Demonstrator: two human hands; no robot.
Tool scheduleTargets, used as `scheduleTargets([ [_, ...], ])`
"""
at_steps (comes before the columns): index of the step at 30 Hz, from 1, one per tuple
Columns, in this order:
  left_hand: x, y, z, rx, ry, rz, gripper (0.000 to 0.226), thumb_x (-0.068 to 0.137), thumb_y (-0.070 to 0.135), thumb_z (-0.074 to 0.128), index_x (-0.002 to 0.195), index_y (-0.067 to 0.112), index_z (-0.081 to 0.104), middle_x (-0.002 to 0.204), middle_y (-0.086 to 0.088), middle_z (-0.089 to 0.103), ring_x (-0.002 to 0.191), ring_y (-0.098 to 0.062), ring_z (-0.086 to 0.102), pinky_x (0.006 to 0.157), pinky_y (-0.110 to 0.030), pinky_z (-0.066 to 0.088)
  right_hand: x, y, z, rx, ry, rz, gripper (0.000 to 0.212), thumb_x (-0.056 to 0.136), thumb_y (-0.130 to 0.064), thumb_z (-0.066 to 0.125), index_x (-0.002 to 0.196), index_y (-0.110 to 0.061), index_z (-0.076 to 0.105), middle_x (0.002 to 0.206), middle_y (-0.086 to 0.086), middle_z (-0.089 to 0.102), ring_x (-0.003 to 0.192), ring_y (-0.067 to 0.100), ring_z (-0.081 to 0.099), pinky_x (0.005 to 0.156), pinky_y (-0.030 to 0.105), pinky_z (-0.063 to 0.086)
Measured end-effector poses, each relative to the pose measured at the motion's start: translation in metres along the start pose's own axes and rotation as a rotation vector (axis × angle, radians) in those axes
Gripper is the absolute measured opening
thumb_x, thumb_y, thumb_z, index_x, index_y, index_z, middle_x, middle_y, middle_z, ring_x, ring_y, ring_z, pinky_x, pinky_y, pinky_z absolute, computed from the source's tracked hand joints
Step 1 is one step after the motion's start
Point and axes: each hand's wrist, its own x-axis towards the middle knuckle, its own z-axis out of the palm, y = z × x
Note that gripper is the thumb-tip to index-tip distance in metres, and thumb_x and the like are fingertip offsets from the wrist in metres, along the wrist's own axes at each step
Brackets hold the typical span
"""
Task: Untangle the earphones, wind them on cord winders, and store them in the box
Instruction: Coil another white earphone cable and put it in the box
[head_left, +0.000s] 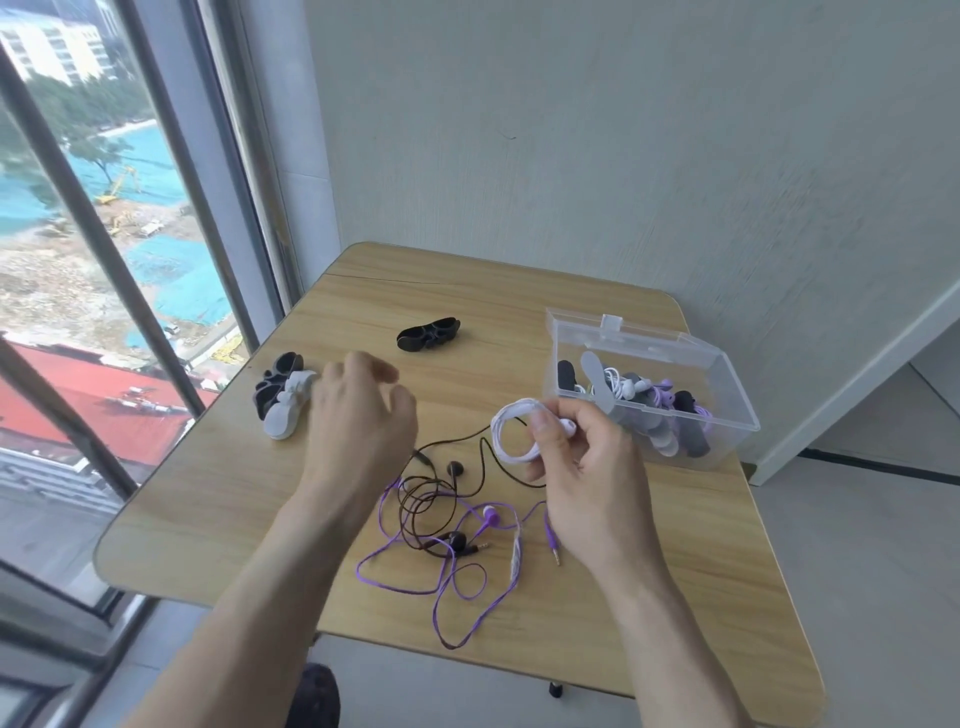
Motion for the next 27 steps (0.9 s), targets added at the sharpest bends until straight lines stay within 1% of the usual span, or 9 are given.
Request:
scheduleTargets([
  [3,0.015,-0.02,-0.018,0.297,0.046,-0.044,0.036,0.093,0.022,0.057,0.125,0.006,0.052,0.125,-0.023,0.051,0.12,-0.038,0.043,0.1,-0.045,0.034,0.002,0.003,-0.003,0.013,-0.015,0.029,0.012,0.1,-0.032,0.057,0.098,-0.023,0.065,0.068,-0.002,0.069,0.057,0.003,0.067,0.057,0.012,0.047],
  [6,0.025,-0.039,-0.032,0.399,-0.064,-0.165,0.051,0.093,0.022,0.063,0.134,-0.003,0.046,0.126,-0.027,0.052,0.118,-0.041,0.048,0.091,-0.043,0.038,0.003,0.004,-0.002,0.01,-0.012,0.026,0.012,0.099,-0.032,0.058,0.096,-0.022,0.065,0.068,-0.002,0.069,0.058,0.005,0.066,0.059,0.017,0.05],
  [9,0.031,-0.051,-0.032,0.38,-0.092,-0.195,0.047,0.089,0.018,0.068,0.128,-0.003,0.053,0.115,-0.021,0.06,0.106,-0.038,0.057,0.074,-0.037,0.037,0.002,0.004,0.002,0.016,-0.019,0.037,0.013,0.099,-0.032,0.059,0.097,-0.021,0.066,0.068,-0.003,0.069,0.058,0.005,0.066,0.057,0.015,0.048],
  [11,0.033,-0.055,-0.03,0.346,-0.056,-0.202,0.043,0.088,0.018,0.068,0.123,-0.002,0.053,0.108,-0.019,0.061,0.099,-0.038,0.058,0.07,-0.036,0.036,0.001,0.003,0.004,0.02,-0.039,0.04,0.014,0.099,-0.033,0.059,0.097,-0.022,0.066,0.069,-0.002,0.07,0.06,0.009,0.067,0.056,0.017,0.049],
  [15,0.039,-0.063,-0.031,0.296,0.028,-0.254,0.044,0.086,0.029,0.07,0.111,0.003,0.046,0.103,-0.02,0.061,0.097,-0.039,0.058,0.071,-0.041,0.042,0.0,0.003,0.006,0.018,-0.077,0.025,0.01,0.098,-0.035,0.06,0.093,-0.028,0.066,0.071,-0.002,0.071,0.063,0.017,0.067,0.063,0.03,0.055],
  [18,0.042,-0.07,-0.035,0.322,0.001,-0.285,0.047,0.089,0.035,0.067,0.114,-0.002,0.052,0.107,-0.026,0.06,0.098,-0.041,0.056,0.073,-0.04,0.041,-0.001,0.003,0.005,0.0,-0.081,0.025,0.01,0.098,-0.034,0.06,0.091,-0.03,0.065,0.071,-0.001,0.071,0.064,0.019,0.067,0.064,0.03,0.053],
  [20,0.042,-0.069,-0.037,0.349,-0.007,-0.297,0.045,0.091,0.04,0.064,0.113,0.001,0.06,0.111,-0.027,0.055,0.086,-0.037,0.053,0.073,-0.038,0.041,-0.001,0.003,0.004,-0.006,-0.086,0.034,0.009,0.098,-0.034,0.059,0.092,-0.029,0.064,0.07,-0.002,0.071,0.064,0.016,0.067,0.062,0.026,0.052],
  [24,0.034,-0.054,-0.035,0.321,0.043,-0.21,0.042,0.09,0.044,0.066,0.11,0.008,0.065,0.11,-0.019,0.048,0.077,-0.032,0.05,0.071,-0.037,0.041,0.0,0.002,0.002,-0.003,-0.095,0.061,0.01,0.099,-0.032,0.058,0.094,-0.027,0.064,0.073,0.001,0.071,0.061,0.01,0.067,0.058,0.018,0.05],
  [27,0.022,-0.033,-0.035,0.175,0.05,-0.072,0.038,0.091,0.047,0.065,0.106,0.012,0.062,0.101,-0.008,0.061,0.084,-0.029,0.059,0.067,-0.036,0.043,0.0,0.001,0.002,-0.014,-0.098,0.063,0.01,0.099,-0.034,0.058,0.093,-0.029,0.064,0.074,0.003,0.071,0.062,0.013,0.067,0.062,0.027,0.053],
])
